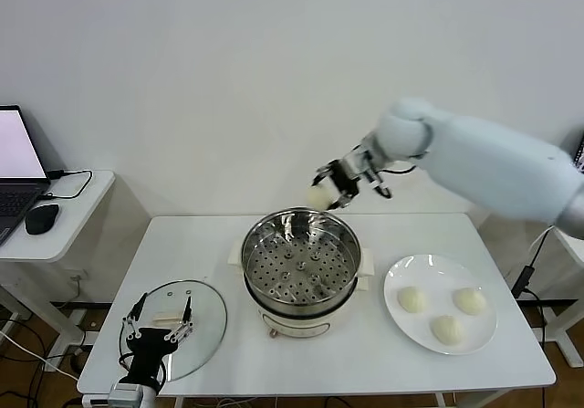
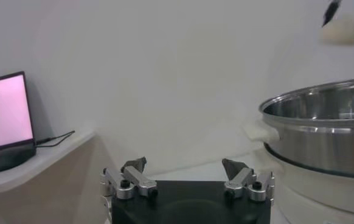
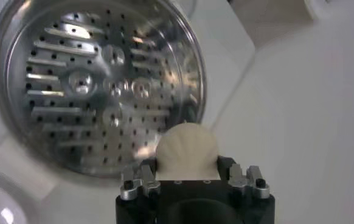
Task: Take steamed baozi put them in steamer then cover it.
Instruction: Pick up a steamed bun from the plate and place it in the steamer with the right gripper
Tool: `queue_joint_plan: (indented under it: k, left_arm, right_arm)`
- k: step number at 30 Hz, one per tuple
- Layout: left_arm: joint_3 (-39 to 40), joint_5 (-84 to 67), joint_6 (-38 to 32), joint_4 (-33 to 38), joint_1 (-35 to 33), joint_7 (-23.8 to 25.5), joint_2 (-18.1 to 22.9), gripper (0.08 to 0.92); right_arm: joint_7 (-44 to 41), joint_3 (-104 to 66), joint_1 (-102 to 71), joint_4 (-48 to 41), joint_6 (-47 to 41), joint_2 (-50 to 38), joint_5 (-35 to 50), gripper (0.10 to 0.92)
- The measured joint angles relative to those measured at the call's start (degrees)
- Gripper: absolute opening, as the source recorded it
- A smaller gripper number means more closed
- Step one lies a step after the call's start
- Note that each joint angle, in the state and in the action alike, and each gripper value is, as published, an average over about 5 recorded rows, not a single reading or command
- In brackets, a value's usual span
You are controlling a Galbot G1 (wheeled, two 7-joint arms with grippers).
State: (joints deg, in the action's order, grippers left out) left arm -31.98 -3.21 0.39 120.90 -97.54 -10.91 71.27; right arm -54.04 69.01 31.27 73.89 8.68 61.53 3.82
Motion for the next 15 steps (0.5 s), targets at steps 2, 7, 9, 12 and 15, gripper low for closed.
queue_joint_plan:
  k: [2, 7, 9, 12, 15]
  left_arm:
    - [-0.1, 0.1, 0.0, 0.0, -0.1, 0.0, -0.1, 0.823]
    - [0.1, 0.4, -0.2, 0.1, -0.6, 0.1, -0.3, 0.823]
    - [0.2, 0.5, -0.3, 0.2, -0.7, 0.1, -0.2, 0.823]
    - [0.3, 0.6, -0.5, 0.2, -1.0, 0.1, -0.1, 0.823]
    - [0.3, 0.6, -0.7, 0.1, -1.1, 0.1, -0.1, 0.823]
  right_arm:
    - [0.2, 0.9, -0.4, -0.7, 1.4, 1.8, -1.8, 0.606]
    - [0.5, 2.3, -1.8, -2.8, 4.9, 5.5, -6.5, 0.604]
    - [0.6, 2.5, -2.4, -3.9, 6.3, 6.7, -8.5, 0.605]
    - [0.7, 2.9, -3.2, -5.6, 8.3, 8.2, -11.2, 0.607]
    - [0.7, 3.1, -3.8, -7.1, 10.0, 9.3, -13.5, 0.608]
